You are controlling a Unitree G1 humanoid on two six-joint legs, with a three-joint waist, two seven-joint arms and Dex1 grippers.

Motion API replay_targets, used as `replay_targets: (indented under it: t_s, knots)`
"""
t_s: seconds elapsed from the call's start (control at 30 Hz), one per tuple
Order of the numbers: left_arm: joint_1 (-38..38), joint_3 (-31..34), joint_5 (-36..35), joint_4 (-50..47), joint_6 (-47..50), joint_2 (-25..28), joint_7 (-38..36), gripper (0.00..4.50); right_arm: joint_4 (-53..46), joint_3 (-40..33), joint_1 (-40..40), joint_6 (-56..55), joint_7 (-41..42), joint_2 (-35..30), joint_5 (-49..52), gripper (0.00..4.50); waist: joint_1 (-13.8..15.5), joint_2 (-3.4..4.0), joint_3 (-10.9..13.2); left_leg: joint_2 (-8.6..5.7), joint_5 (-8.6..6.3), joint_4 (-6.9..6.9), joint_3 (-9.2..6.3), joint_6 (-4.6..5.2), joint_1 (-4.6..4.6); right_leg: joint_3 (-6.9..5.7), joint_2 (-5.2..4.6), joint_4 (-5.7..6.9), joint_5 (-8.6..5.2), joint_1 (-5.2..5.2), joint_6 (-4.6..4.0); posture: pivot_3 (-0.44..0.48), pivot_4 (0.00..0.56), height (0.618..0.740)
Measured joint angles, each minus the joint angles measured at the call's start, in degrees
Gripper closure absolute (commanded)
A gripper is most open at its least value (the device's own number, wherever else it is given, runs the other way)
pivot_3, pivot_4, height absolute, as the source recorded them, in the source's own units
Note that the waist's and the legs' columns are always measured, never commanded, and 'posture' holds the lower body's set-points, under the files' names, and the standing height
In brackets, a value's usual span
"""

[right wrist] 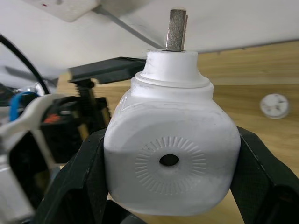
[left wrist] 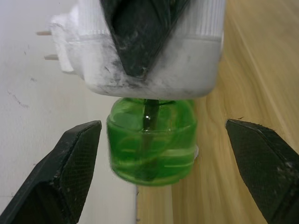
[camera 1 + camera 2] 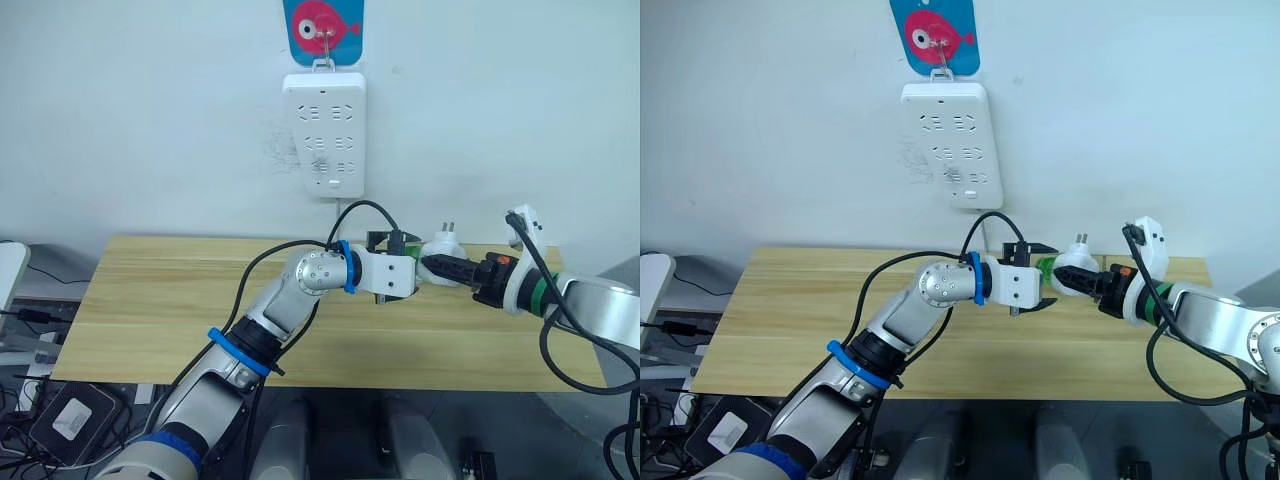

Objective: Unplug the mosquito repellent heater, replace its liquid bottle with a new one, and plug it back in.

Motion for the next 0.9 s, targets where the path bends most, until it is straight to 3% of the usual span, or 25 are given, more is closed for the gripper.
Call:
replay_targets:
  t_s: [0.13, 0.17, 0.3, 0.43, 0.53, 0.6, 0.7, 0.8, 0.9]
  knots:
    - [0.0, -0.2, 0.0, 0.1, -0.2, 0.0, 1.0, 2.12, -1.0, 1.2, 0.3, -0.7, -0.6, -0.1, 1.1, 1.49, 0.0, 0.00, 0.0, 0.00, 0.00, 0.01, 0.00, 0.00, 0.00, 0.01, 0.00, 0.00, 0.00, 0.00, 0.00, -0.128, 0.236, 0.740]
    - [0.0, -0.3, 0.0, 0.1, -0.3, 0.0, 1.0, 2.23, -1.0, 1.3, 0.3, -0.8, -0.6, -0.2, 1.2, 1.49, 0.0, 0.00, 0.0, 0.00, 0.00, 0.01, 0.00, 0.00, 0.00, 0.01, 0.00, 0.00, 0.00, 0.00, 0.00, -0.128, 0.236, 0.740]
    - [0.0, -0.3, 0.0, 0.1, -0.6, 0.1, 1.1, 2.23, -1.1, 1.4, 0.4, -0.9, -0.6, -0.5, 1.4, 1.49, 0.0, 0.01, 0.0, 0.00, 0.00, 0.01, 0.00, 0.00, 0.00, 0.00, 0.00, 0.01, 0.00, 0.00, 0.00, -0.121, 0.231, 0.740]
    - [0.1, -0.4, 0.1, 0.1, -0.9, 0.3, 1.1, 2.23, -1.7, 1.6, 0.3, -0.8, 0.8, -0.6, 0.9, 0.11, 0.1, 0.02, -0.1, 0.00, 0.00, 0.00, 0.01, 0.00, 0.00, 0.00, 0.00, 0.01, 0.00, -0.02, 0.00, -0.118, 0.221, 0.740]
    - [0.5, -0.4, -0.2, 0.0, -1.2, 0.1, 1.2, 2.23, -4.0, 1.2, 1.2, -0.8, 3.1, -1.1, -2.1, 0.00, 0.1, 0.01, -0.1, 0.00, 0.00, 0.00, 0.01, -0.01, 0.00, 0.00, 0.00, 0.00, 0.00, -0.02, 0.00, -0.119, 0.210, 0.740]
    - [1.7, -0.3, -1.0, 0.1, -1.3, -0.3, 1.3, 2.23, -6.4, 0.6, 2.6, -1.2, 6.4, -1.6, -7.7, 0.00, 0.1, 0.04, -0.3, 0.00, 0.00, -0.01, 0.01, 0.00, -0.01, 0.00, 0.00, -0.01, 0.00, -0.03, 0.00, -0.117, 0.208, 0.740]
    - [5.6, 0.8, -5.1, 1.7, -0.1, -4.0, 1.8, 2.23, -15.5, -0.5, 7.3, -6.0, 19.0, -6.6, -28.1, 0.00, 0.4, 0.30, -0.8, -0.06, 0.00, -0.02, 0.13, 0.00, -0.08, -0.06, 0.00, 0.01, 0.00, -0.21, 0.00, -0.121, 0.199, 0.740]
    - [8.8, 3.2, -10.3, 1.9, 0.9, -7.5, 3.3, 2.23, -21.8, -3.1, 13.8, -14.6, 23.0, -0.5, -42.4, 0.00, 0.3, 0.05, -1.2, 0.01, 0.01, 0.00, 0.02, -0.02, -0.09, -0.01, 0.04, 0.06, 0.00, -0.22, 0.00, -0.151, 0.194, 0.740]
    - [10.6, 6.8, -14.9, 0.6, 2.8, -10.3, 5.5, 2.23, -27.4, -0.4, 18.2, -20.8, 24.8, 2.6, -56.7, 0.00, 0.1, 0.20, -1.8, 0.00, 0.02, 0.01, 0.31, -0.04, 0.07, 0.06, 0.03, 0.25, 0.00, -0.23, 0.01, -0.170, 0.194, 0.740]
